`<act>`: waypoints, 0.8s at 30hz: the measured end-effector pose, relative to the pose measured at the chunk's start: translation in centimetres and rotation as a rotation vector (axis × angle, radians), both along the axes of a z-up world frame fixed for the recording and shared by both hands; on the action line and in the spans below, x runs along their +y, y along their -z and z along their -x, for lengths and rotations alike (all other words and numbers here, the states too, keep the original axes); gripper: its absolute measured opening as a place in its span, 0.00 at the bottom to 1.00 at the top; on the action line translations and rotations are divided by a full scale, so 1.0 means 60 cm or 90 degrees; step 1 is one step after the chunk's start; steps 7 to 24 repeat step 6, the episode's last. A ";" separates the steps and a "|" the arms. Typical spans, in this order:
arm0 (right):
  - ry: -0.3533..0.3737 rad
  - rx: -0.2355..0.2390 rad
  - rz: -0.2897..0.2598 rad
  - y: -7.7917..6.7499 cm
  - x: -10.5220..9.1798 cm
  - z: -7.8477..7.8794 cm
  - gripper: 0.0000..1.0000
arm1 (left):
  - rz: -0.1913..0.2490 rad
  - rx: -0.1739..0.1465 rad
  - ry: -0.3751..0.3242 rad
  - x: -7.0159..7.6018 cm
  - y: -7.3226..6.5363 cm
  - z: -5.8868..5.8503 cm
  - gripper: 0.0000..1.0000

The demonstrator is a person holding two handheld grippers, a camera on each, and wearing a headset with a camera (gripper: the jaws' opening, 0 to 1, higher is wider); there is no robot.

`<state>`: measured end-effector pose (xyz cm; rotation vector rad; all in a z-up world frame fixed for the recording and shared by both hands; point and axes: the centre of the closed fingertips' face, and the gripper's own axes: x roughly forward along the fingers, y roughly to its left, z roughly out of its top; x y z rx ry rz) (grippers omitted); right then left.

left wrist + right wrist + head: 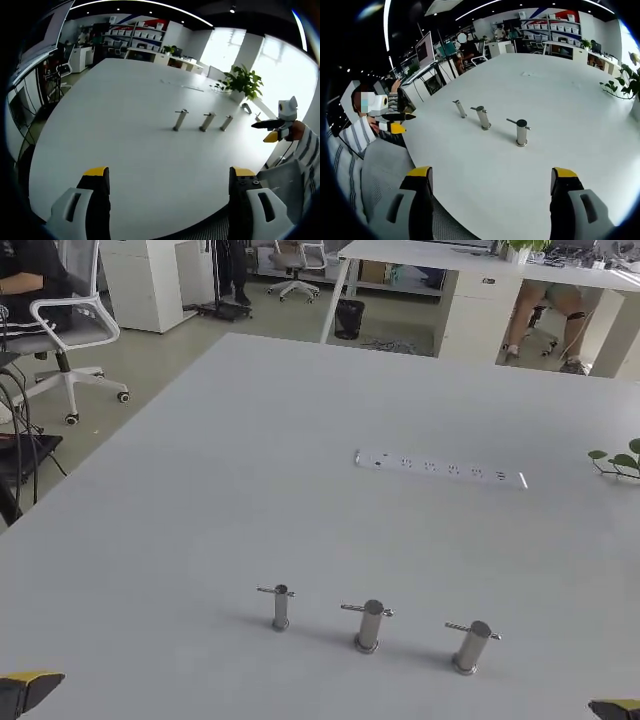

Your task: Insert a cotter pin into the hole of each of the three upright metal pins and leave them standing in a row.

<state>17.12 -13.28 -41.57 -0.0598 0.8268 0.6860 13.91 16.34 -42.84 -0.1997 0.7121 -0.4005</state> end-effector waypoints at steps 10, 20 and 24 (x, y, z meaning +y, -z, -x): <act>-0.018 0.007 0.012 0.012 0.018 0.013 0.96 | -0.024 0.028 0.052 -0.024 0.018 0.011 0.99; -0.018 0.007 0.012 0.012 0.018 0.013 0.96 | -0.024 0.028 0.052 -0.024 0.018 0.011 0.99; -0.018 0.007 0.012 0.012 0.018 0.013 0.96 | -0.024 0.028 0.052 -0.024 0.018 0.011 0.99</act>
